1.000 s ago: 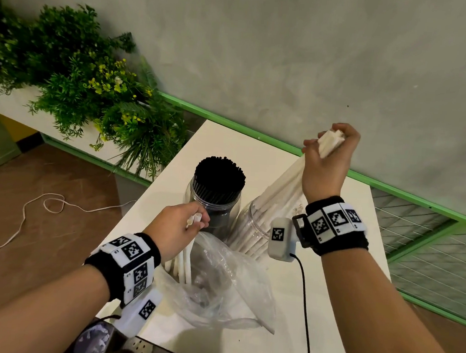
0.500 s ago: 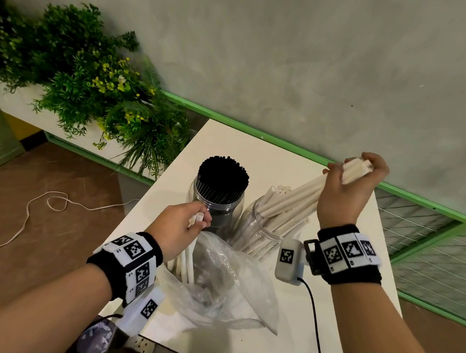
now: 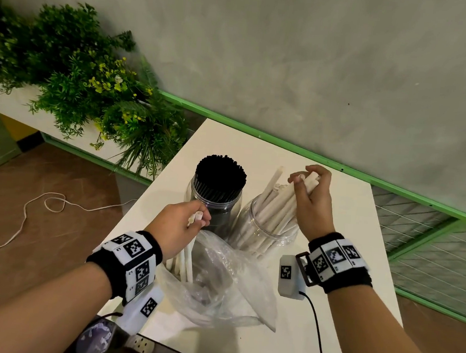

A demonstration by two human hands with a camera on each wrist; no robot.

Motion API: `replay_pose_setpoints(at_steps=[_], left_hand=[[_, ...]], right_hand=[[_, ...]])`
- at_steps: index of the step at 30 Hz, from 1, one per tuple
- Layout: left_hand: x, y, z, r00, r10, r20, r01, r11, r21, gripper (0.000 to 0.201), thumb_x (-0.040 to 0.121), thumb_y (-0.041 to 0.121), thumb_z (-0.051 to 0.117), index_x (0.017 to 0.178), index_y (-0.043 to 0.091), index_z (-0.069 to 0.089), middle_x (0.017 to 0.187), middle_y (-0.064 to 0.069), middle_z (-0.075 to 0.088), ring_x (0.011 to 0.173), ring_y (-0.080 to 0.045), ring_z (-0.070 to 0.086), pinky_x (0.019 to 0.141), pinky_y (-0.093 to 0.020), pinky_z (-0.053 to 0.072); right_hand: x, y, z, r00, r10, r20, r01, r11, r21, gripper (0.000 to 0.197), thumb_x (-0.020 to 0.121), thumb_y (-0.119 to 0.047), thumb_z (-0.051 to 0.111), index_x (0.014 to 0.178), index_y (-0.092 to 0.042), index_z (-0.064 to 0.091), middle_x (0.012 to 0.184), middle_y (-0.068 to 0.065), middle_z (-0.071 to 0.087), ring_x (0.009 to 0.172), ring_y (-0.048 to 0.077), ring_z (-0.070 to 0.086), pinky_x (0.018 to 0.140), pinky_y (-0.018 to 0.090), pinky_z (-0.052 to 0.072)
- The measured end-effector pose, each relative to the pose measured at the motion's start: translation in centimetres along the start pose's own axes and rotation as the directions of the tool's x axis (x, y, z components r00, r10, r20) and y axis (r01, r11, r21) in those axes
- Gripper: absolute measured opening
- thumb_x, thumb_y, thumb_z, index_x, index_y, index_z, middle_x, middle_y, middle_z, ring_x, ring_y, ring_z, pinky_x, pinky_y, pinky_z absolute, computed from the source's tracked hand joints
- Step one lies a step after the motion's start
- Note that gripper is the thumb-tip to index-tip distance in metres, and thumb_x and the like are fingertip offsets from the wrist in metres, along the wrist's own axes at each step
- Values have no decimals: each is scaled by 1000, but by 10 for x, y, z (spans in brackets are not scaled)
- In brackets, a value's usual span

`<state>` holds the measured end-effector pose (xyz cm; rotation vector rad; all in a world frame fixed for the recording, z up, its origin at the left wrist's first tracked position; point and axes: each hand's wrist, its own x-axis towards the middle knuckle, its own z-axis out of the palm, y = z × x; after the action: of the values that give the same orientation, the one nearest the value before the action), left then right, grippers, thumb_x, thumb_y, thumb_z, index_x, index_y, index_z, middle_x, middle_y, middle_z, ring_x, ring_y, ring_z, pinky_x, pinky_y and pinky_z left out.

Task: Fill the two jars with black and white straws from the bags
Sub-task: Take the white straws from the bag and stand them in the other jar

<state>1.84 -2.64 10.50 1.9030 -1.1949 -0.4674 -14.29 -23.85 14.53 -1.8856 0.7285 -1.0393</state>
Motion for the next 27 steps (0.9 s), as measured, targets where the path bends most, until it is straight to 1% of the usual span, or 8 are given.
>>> replay_pose_setpoints(at_steps=[2, 7, 11, 14, 17, 19, 23, 27], left_hand=[[0, 0, 0, 1000, 5, 3, -5, 1000, -2, 17, 93, 12, 52, 87, 26, 59, 85, 14, 67, 85, 4, 62, 66, -1, 38], [1, 2, 0, 1000, 9, 6, -9, 1000, 11, 16, 93, 12, 52, 88, 26, 59, 83, 18, 65, 84, 4, 61, 64, -2, 38], [2, 1, 1, 1000, 14, 19, -14, 1000, 13, 17, 93, 13, 51, 89, 28, 58, 85, 17, 66, 86, 2, 62, 64, -3, 39], [2, 1, 2, 1000, 17, 22, -17, 1000, 13, 16, 93, 13, 51, 89, 28, 58, 86, 16, 66, 88, 1, 62, 64, -3, 39], [2, 1, 2, 1000, 17, 20, -17, 1000, -2, 17, 94, 14, 51, 88, 29, 57, 86, 16, 66, 87, 2, 63, 65, -2, 39], [2, 0, 2, 1000, 14, 18, -14, 1000, -3, 18, 94, 14, 51, 88, 28, 57, 86, 16, 66, 87, 2, 63, 65, -2, 39], [1, 2, 1, 1000, 14, 17, -14, 1000, -2, 17, 93, 11, 51, 88, 26, 58, 86, 16, 66, 87, 2, 62, 65, -2, 39], [2, 1, 2, 1000, 6, 20, -6, 1000, -14, 18, 93, 11, 52, 88, 28, 58, 86, 16, 67, 87, 3, 63, 67, -3, 40]], right_hand=[[-1, 4, -7, 999, 36, 39, -35, 999, -20, 19, 100, -16, 47, 116, -24, 39, 99, -4, 66, 93, 10, 61, 84, 25, 45], [-9, 7, -22, 995, 64, 76, -48, 980, -193, 25, 96, -22, 55, 120, -19, 50, 95, -11, 61, 87, 6, 59, 71, 11, 43], [-16, 12, -26, 975, 138, 172, -87, 957, -276, 39, 89, -8, 60, 126, -18, 50, 96, -6, 63, 84, 13, 60, 66, 6, 43], [-22, 20, -27, 992, 72, 107, -38, 956, -290, 48, 84, 2, 61, 124, -20, 47, 98, -10, 60, 83, 10, 61, 67, 6, 43], [-27, 28, -26, 997, 3, 82, 28, 925, -378, 39, 84, 1, 62, 120, -14, 53, 98, 0, 62, 81, 21, 60, 74, 22, 50], [-30, 31, -26, 990, -91, 107, 131, 877, -462, 37, 84, 3, 61, 120, -6, 55, 111, 8, 59, 91, 25, 57, 83, 34, 50], [-39, 22, -20, 984, -146, 99, 174, 900, -401, 58, 86, 1, 55, 140, -11, 36, 136, 4, 41, 118, 17, 46, 93, 27, 41], [-43, 20, -10, 979, -100, 177, 168, 888, -429, 67, 91, -21, 62, 147, -14, 26, 145, 1, 37, 131, 11, 36, 105, 24, 32]])
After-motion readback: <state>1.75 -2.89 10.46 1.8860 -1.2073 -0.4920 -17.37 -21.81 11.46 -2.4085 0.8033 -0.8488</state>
